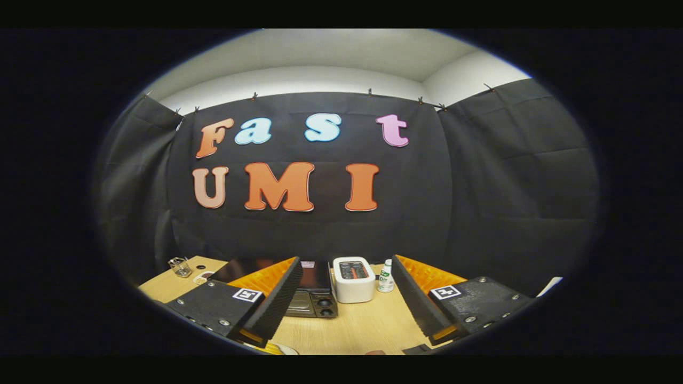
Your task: Open the toaster oven, put the food inside, and close the toaster oven door.
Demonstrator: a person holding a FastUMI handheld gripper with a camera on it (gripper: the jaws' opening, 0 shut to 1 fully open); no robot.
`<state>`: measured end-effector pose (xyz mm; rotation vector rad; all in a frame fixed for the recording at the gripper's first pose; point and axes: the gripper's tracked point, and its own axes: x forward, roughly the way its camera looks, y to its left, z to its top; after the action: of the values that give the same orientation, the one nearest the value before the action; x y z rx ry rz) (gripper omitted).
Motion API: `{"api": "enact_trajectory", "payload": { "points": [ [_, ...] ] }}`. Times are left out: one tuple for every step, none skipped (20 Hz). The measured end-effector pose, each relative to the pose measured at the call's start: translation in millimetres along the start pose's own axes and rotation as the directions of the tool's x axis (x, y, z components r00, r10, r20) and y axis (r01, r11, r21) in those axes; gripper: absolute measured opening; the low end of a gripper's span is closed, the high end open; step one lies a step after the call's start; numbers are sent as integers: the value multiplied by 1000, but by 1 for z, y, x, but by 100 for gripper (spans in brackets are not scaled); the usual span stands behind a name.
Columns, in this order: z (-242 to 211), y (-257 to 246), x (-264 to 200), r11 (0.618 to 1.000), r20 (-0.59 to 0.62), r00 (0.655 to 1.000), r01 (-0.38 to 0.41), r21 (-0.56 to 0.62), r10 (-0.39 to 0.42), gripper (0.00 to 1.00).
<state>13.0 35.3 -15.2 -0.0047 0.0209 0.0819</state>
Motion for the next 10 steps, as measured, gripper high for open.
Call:
{"api": "enact_trajectory", "payload": {
  "points": [
    [-1, 2, 2, 1000, -2, 1000, -3, 1, 3, 99],
    [-2, 1, 3, 1000, -6, 1000, -2, -1, 2, 99],
    [-4, 0, 3, 1000, -7, 1000, 0, -4, 0, 99],
    [-6, -1, 3, 1000, -10, 1000, 7, -6, -7, 99],
    [-9, -3, 4, 1000, -17, 1000, 17, -6, -18, 99],
    [-13, -2, 4, 1000, -25, 999, 25, -1, -25, 99],
    [-15, 0, 2, 1000, -30, 999, 27, 9, -27, 99],
    [-18, 4, 0, 1000, -33, 999, 23, 21, -23, 99],
    [-23, 9, -3, 999, -36, 999, 21, 28, -20, 99],
    [-30, 16, -5, 999, -46, 999, 17, 28, -16, 99]
  ]
}}
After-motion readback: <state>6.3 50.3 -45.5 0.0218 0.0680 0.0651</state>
